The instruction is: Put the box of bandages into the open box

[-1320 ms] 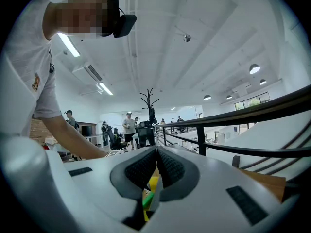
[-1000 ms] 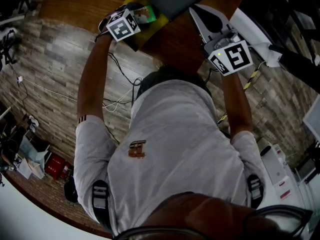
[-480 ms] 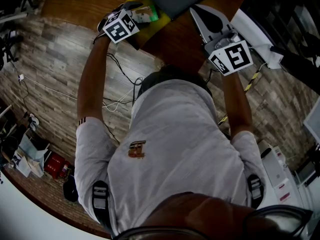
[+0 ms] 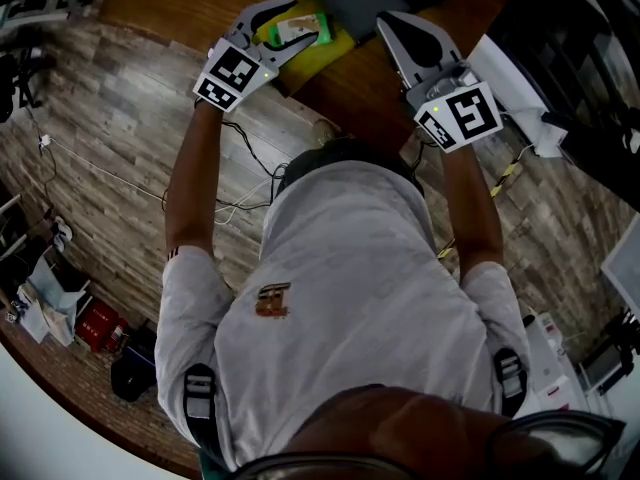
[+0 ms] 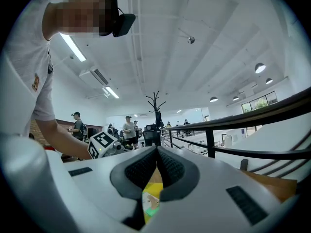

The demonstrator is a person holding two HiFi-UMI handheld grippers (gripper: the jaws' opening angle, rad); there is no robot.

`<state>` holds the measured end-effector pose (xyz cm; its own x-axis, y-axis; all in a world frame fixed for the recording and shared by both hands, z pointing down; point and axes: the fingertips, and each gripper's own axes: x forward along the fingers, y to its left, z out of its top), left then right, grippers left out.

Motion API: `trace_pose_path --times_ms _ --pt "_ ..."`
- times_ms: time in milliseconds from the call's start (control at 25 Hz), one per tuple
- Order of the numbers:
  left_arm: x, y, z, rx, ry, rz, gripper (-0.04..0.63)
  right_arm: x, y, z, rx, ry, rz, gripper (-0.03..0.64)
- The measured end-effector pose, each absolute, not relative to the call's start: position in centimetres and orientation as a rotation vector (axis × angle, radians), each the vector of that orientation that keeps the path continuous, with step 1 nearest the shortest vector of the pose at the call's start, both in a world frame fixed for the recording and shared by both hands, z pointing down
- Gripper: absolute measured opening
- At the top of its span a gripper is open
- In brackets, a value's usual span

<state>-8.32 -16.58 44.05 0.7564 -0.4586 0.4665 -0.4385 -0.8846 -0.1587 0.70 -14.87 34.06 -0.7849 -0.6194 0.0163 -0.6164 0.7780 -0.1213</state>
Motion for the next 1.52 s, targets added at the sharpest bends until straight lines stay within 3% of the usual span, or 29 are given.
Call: trace_pose_path --times_ms 360,880,1520 --pt "-8.7 -15.2 34.6 -2.876 1.084 -0.218 0.117 -0.9 -13.9 32.0 -0.957 2.931 -0.147 0.032" --pt "-9.0 -12.8 28.6 -2.778 1.257 0.090 0.043 -2.7 -11.9 29.8 -0.854 2.931 -0.112 0.032" --pt "-9.2 -8.4 25.4 -2.696 1.288 0.292 0.020 -4.7 -8.3 28.7 -0.786 2.901 -0.080 0.032"
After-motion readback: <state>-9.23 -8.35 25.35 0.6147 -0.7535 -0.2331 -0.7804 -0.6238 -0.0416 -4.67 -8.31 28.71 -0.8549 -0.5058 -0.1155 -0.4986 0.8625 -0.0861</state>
